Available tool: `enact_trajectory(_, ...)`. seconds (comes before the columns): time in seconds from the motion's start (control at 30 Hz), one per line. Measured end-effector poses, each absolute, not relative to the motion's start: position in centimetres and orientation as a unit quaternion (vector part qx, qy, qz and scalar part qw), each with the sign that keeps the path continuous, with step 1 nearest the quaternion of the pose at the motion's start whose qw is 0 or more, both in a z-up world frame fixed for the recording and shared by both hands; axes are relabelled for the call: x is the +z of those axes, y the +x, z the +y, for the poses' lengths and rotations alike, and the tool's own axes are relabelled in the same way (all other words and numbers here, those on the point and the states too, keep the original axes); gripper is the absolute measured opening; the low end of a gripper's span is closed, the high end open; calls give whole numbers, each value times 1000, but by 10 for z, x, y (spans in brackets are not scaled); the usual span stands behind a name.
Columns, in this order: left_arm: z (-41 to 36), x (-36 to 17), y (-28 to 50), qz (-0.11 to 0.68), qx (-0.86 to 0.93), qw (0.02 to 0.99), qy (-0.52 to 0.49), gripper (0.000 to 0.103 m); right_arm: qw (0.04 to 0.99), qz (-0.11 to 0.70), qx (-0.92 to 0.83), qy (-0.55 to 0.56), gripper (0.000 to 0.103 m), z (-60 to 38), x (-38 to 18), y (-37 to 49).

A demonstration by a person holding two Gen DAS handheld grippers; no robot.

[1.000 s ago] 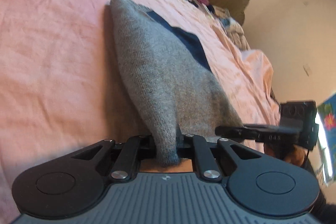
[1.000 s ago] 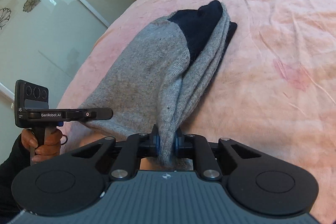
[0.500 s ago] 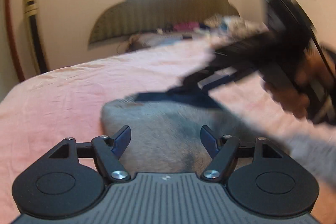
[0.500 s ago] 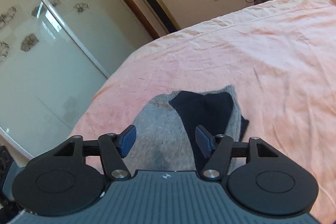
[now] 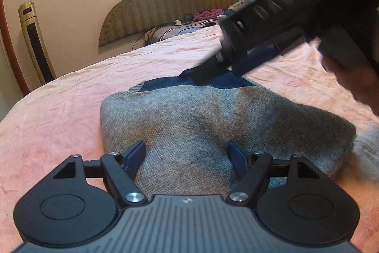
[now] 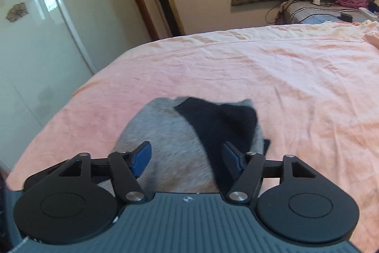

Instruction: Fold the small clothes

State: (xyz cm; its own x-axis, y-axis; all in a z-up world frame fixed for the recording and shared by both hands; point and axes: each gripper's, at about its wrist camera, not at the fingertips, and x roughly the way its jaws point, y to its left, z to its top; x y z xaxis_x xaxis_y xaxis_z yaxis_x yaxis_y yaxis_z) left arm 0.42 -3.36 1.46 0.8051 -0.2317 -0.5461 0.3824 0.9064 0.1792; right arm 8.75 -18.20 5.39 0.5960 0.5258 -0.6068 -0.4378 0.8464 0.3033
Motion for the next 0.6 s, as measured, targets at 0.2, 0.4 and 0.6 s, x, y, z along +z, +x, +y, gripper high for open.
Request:
enact_trajectory(0.2, -36, 16, -1, 269, -162, 938, 143, 76, 895, 362, 259, 22, 73, -183, 27, 88)
enact_trajectory(0.4, -38, 14, -2, 265, -157, 940, 144, 76, 897, 369, 244, 25, 68, -175, 46, 70)
enact_trajectory(0.6, -29, 19, -16, 244, -150, 950, 122, 77, 903, 366, 225, 23, 71, -191, 30, 64)
